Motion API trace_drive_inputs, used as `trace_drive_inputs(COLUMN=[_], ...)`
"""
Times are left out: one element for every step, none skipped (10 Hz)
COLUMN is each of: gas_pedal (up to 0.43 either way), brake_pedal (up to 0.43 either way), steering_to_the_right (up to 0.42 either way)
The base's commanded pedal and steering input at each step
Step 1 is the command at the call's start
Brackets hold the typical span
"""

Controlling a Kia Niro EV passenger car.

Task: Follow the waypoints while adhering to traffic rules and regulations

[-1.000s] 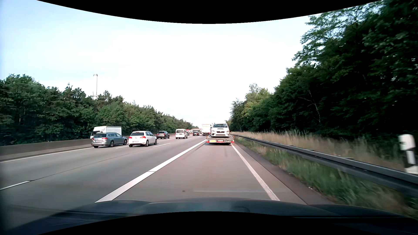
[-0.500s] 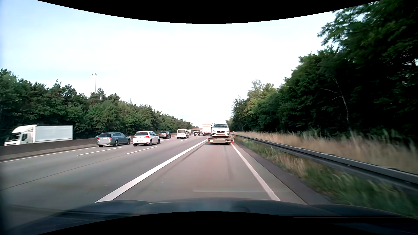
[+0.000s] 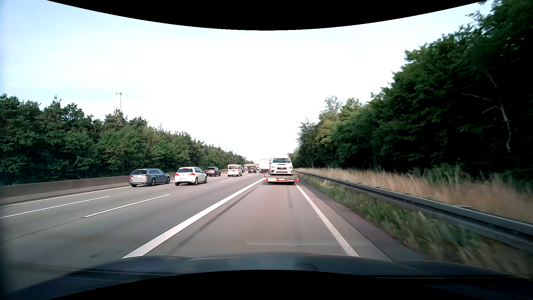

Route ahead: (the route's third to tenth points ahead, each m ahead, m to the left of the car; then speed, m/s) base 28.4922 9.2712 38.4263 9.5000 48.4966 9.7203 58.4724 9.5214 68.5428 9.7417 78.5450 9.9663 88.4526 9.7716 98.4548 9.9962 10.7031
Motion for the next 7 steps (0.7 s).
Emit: trace_drive_inputs(gas_pedal=[0.118, 0.118, 0.118, 0.118, 0.110, 0.098, 0.087], brake_pedal=[0.000, 0.000, 0.000, 0.000, 0.000, 0.000, 0.000], steering_to_the_right=[-0.006, -0.006, -0.006, -0.006, -0.006, -0.006, -0.006])
